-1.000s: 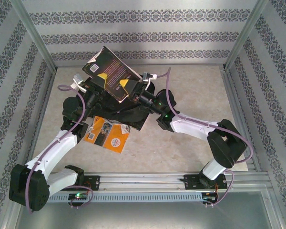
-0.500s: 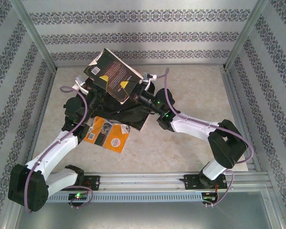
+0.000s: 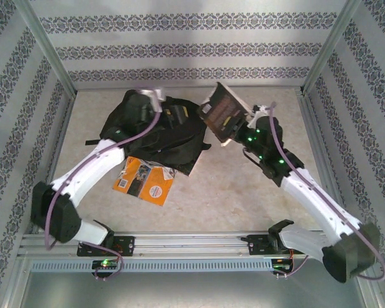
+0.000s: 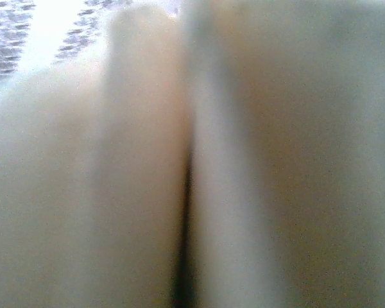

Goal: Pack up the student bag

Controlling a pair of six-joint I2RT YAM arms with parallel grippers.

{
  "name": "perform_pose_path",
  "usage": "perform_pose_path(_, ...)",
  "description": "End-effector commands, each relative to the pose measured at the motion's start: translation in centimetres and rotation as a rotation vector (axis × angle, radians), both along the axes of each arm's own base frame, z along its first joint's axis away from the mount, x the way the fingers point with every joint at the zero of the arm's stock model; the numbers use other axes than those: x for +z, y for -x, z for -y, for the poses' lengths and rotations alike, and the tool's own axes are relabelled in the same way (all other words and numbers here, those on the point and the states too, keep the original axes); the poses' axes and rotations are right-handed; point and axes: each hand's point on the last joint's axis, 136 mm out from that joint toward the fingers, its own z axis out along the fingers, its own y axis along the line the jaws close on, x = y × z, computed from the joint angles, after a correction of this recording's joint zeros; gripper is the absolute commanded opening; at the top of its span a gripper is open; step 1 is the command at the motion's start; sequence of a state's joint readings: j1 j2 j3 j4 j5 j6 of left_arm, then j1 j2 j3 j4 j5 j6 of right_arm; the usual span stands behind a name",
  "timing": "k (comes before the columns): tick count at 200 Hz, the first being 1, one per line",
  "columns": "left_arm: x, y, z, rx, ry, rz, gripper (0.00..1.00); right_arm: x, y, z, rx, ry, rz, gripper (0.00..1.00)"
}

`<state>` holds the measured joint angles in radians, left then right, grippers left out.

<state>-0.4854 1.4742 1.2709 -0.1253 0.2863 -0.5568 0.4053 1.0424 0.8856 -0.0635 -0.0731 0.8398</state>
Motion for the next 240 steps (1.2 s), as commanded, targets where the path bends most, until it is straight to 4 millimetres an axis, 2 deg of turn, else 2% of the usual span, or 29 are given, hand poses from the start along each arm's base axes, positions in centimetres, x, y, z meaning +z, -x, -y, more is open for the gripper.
perform_pose_path(1, -4.8, 1.7, 2.2, -0.157, -0.404, -0.036, 0.66, -3.9, 1.2, 5.2, -0.135, 0.135, -0.106, 0.0)
perform_pose_path(18, -6.4, 1.0, 4.0, -0.204, -0.525, -0.044, 0.71, -5.5, 1.9, 7.0, -0.189, 0.11, -0.144, 0.0)
perform_pose_path(40, -8.2, -0.2, 5.4, -0.218, -0.658, -0.026, 0.75, -6.6, 2.5, 7.7, -0.199, 0.098, -0.158, 0.0)
perform_pose_path(93, -10.7, -3.5, 5.9, -0.173, -0.793, -0.02, 0.74, -7.7, 3.1, 6.7, -0.136, 0.058, -0.169, 0.0)
perform_pose_path(146, -13.7, -4.7, 6.1, -0.18, -0.859, -0.074, 0.66, -8.7, 2.7, 6.1, -0.109, 0.042, -0.187, 0.0)
perform_pose_path(165, -14.1, -4.9, 6.0, -0.175, -0.859, -0.081, 0.61, -8.8, 2.6, 5.8, -0.098, 0.036, -0.187, 0.0)
perform_pose_path(240, -13.9, -5.3, 5.2, -0.167, -0.837, -0.099, 0.18, -9.0, 2.1, 5.2, -0.076, 0.022, -0.191, 0.0)
